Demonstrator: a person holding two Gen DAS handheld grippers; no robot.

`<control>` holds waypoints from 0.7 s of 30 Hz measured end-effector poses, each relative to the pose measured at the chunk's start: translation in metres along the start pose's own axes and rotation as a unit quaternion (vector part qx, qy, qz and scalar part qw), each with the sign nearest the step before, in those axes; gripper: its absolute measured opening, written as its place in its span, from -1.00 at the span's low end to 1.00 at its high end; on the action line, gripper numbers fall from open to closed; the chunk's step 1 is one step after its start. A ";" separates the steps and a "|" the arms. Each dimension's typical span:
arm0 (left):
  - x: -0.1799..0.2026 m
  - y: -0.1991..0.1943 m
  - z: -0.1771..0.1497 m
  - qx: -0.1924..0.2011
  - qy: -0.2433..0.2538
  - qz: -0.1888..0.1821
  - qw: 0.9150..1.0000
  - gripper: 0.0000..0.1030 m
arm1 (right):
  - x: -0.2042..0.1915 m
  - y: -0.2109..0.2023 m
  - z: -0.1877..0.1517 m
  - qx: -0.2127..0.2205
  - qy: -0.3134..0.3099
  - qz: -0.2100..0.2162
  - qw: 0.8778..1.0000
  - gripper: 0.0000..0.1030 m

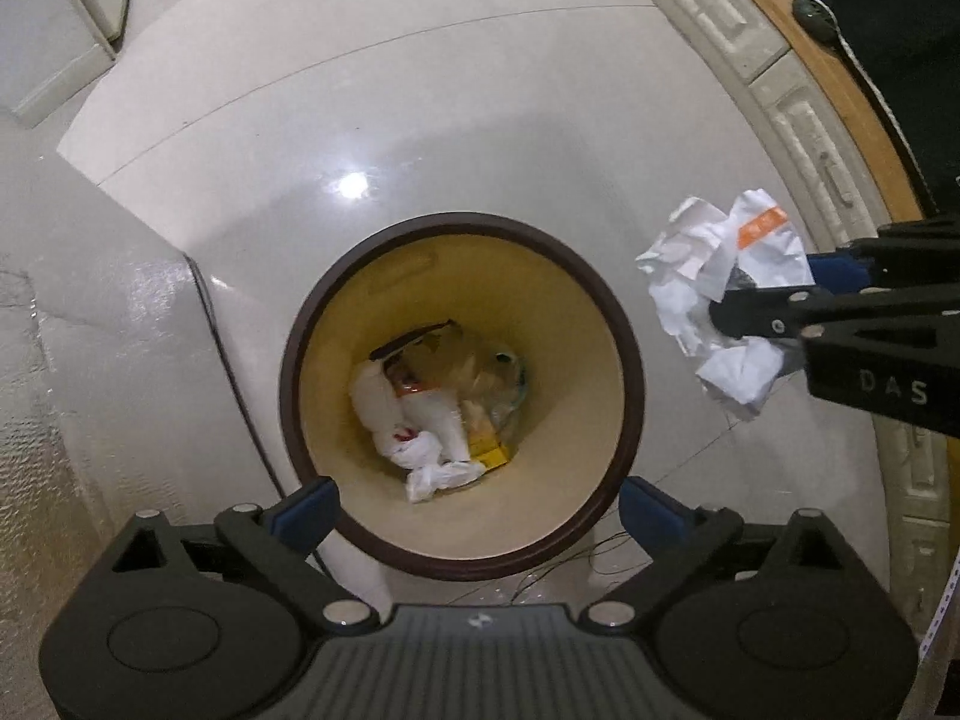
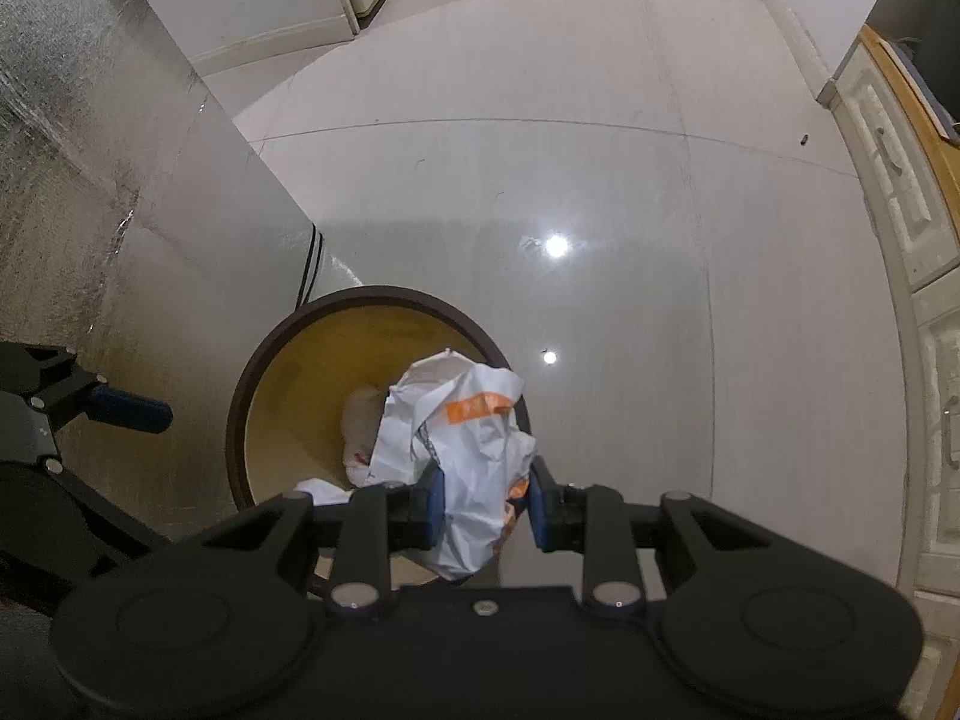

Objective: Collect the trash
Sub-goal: 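Open both tools over the bin to drop the cardboard and paper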

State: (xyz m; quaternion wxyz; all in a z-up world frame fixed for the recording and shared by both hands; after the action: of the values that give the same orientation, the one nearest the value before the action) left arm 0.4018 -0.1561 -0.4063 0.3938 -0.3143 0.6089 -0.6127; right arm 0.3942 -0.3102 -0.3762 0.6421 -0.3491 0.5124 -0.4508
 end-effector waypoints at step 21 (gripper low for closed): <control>-0.038 0.005 -0.021 -0.054 -0.050 0.054 0.996 1.00 | -0.026 0.025 -0.018 -0.056 -0.013 0.066 0.996 0.20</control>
State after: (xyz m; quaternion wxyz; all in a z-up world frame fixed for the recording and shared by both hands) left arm 0.4027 -0.1125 -0.4093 0.4393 -0.3319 0.6364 -0.5402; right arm 0.3807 -0.2765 -0.3940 0.6562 -0.3559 0.5506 -0.3736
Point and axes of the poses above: each gripper's, at about its wrist camera, not at the fingertips, and y roughly the way its jaws point, x to its right, z to its top, the point moved 6 cm from there along y, roughly the way its jaws point, and after that the axes turned 14 degrees about z, right-handed, at the moved point
